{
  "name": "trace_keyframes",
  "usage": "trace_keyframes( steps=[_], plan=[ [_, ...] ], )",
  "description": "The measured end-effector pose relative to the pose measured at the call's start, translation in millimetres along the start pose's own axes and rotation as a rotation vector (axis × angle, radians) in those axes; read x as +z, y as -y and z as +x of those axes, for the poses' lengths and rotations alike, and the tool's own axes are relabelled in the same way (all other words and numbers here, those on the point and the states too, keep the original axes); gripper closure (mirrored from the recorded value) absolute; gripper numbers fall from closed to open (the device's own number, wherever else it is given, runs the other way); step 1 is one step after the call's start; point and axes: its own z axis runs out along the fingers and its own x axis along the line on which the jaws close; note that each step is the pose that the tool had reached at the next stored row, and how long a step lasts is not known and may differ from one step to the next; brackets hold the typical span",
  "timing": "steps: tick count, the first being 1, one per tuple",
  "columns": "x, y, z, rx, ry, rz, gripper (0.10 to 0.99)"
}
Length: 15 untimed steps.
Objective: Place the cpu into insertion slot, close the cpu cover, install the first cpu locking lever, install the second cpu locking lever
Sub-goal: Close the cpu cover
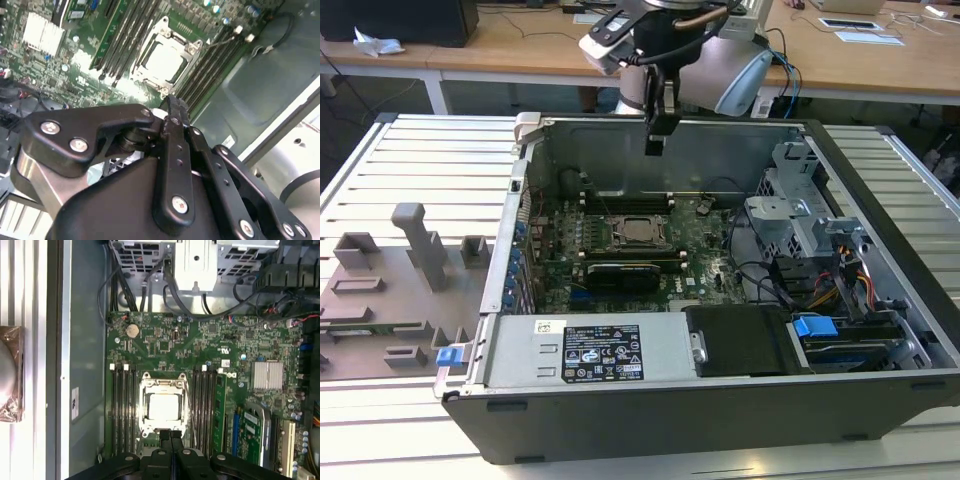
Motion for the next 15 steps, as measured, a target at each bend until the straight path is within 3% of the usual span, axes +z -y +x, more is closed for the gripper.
trace_keyframes(
  steps=[1, 15],
  plan=[
    [0.1, 6.3, 0.1, 0.000, 0.0000, 0.000, 0.980],
    [0.6, 30.7, 0.7, 0.000, 0.0001, -0.001, 0.980]
  ],
)
